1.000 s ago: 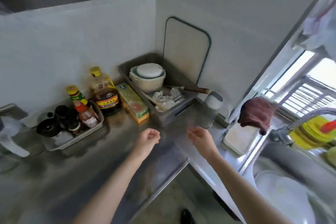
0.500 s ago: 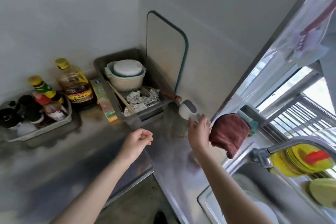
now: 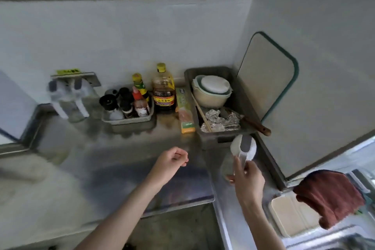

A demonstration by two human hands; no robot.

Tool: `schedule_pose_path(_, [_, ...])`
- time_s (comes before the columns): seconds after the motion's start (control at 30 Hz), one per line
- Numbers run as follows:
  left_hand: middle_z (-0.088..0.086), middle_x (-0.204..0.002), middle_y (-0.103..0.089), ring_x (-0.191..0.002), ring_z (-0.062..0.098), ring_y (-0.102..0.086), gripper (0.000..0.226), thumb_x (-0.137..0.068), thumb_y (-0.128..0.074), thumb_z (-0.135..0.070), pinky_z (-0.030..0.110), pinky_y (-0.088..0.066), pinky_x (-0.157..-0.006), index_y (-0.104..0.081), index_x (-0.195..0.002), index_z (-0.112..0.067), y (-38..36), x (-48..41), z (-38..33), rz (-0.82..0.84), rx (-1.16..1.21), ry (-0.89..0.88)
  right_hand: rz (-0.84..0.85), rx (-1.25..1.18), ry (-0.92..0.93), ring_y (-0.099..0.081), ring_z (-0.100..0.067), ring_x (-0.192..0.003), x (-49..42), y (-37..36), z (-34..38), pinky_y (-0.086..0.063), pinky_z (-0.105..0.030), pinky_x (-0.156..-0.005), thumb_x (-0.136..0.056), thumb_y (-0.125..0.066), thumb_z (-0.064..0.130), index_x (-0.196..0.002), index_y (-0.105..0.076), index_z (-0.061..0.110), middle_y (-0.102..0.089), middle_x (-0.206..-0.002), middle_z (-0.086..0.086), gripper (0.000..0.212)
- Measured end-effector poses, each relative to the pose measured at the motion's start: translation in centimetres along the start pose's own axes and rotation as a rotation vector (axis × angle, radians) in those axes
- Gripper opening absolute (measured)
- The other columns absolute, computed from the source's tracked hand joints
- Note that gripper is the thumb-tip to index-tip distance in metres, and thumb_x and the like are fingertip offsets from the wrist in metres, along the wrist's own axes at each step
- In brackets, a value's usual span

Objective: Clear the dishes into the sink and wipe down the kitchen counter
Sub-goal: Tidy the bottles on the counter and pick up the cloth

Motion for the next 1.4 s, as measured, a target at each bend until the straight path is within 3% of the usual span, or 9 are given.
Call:
schedule_pose_path(0.23, [0.005,-0.089,-0.064,-0.075,0.008,-0.061,0.007,-0.092,-0.052,-0.011,0.006,-0.041,-0.056,-0.058,-0.093,-0.010,9.1,3.5,4.3,-0.188,0.129,0.073,0.343,-0.047,0.150,-0.062,0.001,-0.049,7.4,-11.0,5.9,-0.040,-0.008,-0.041,-0.091,-0.054,0.032,-0.075,-0.055,0.010,-0.065,-0.071,-0.011,0.027])
schedule_pose_path(0.37, [-0.003,-0.082,-0.067,-0.068,0.001,-0.062,0.017,-0.089,-0.053,-0.008,0.005,-0.039,-0.056,-0.060,-0.082,-0.022,16.7,4.8,7.6,-0.308,0.143,0.107,0.494,-0.101,0.175,-0.068,-0.012,-0.058,11.7,-19.5,9.4,-0.048,-0.013,-0.048,-0.090,-0.053,0.035,-0.085,-0.059,0.017,-0.067,-0.075,-0.005,0.020])
schedule_pose_path(0.67, [-0.001,-0.070,-0.062,-0.063,0.005,-0.058,0.021,-0.080,-0.060,0.003,0.005,-0.038,-0.050,-0.060,-0.073,-0.017,39.8,7.4,11.8,-0.559,0.131,0.104,0.654,-0.086,0.227,-0.068,-0.024,-0.065,20.0,-40.6,18.8,-0.055,-0.028,-0.050,-0.092,-0.056,0.033,-0.080,-0.055,0.017,-0.066,-0.078,-0.010,0.020])
schedule_pose_path(0.73, [-0.001,-0.075,-0.063,-0.070,0.009,-0.060,0.019,-0.084,-0.060,-0.004,0.004,-0.038,-0.049,-0.061,-0.077,-0.021,43.8,6.7,12.8,-0.601,0.132,0.110,0.663,-0.090,0.215,-0.067,-0.029,-0.065,20.8,-44.9,19.9,-0.056,-0.037,-0.056,-0.092,-0.055,0.035,-0.081,-0.056,0.010,-0.065,-0.077,-0.016,0.027])
schedule_pose_path(0.83, [0.002,-0.093,-0.061,-0.079,0.013,-0.056,0.012,-0.086,-0.060,-0.014,0.003,-0.040,-0.057,-0.060,-0.097,-0.018,48.0,5.8,13.7,-0.666,0.048,0.137,0.680,-0.111,0.218,-0.068,-0.016,-0.060,21.1,-49.7,21.5,-0.056,-0.029,-0.052,-0.092,-0.055,0.035,-0.084,-0.055,0.006,-0.065,-0.082,-0.014,0.030])
schedule_pose_path(0.9, [0.008,-0.118,-0.049,-0.097,0.018,-0.052,0.038,-0.085,-0.061,-0.015,0.018,-0.045,-0.084,-0.049,-0.121,-0.015,50.8,5.6,13.8,-0.778,-0.088,0.082,0.686,-0.124,0.231,-0.067,-0.010,-0.055,20.8,-52.6,22.7,-0.053,-0.021,-0.049,-0.093,-0.054,0.033,-0.082,-0.054,0.008,-0.062,-0.083,-0.015,0.027])
schedule_pose_path(1.0, [0.010,-0.150,-0.011,-0.133,0.025,-0.029,0.077,-0.085,-0.063,-0.019,0.042,-0.032,-0.107,-0.016,-0.146,-0.020,53.5,5.3,13.0,-0.890,-0.251,-0.013,0.684,-0.128,0.223,-0.069,-0.022,-0.069,19.9,-56.3,23.8,-0.046,-0.011,-0.047,-0.093,-0.054,0.032,-0.080,-0.053,0.007,-0.055,-0.074,-0.009,0.029])
schedule_pose_path(1.2, [-0.006,-0.150,0.026,-0.143,0.018,0.007,0.099,-0.086,-0.060,-0.032,0.052,-0.016,-0.111,0.022,-0.142,-0.030,54.3,2.5,11.8,-0.878,-0.540,-0.148,0.639,-0.089,0.282,-0.069,-0.020,-0.068,18.2,-61.4,24.4,-0.041,-0.007,-0.044,-0.093,-0.053,0.035,-0.075,-0.048,0.014,-0.057,-0.067,-0.004,0.028])
schedule_pose_path(1.4, [-0.012,-0.149,0.026,-0.141,0.013,0.011,0.107,-0.082,-0.066,-0.025,0.054,-0.025,-0.109,0.022,-0.142,-0.029,54.3,1.4,12.9,-0.905,-0.553,-0.187,0.582,-0.088,0.258,-0.069,-0.024,-0.067,17.1,-64.2,24.8,-0.035,-0.007,-0.040,-0.093,-0.053,0.036,-0.064,-0.038,0.019,-0.051,-0.061,0.000,0.037])
Point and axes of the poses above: each hand's wrist, its own x-axis away from the middle knuckle, its own y-axis out of the back of the hand, z = x × y, the point moved 8 cm from there along -x, towards the middle knuckle
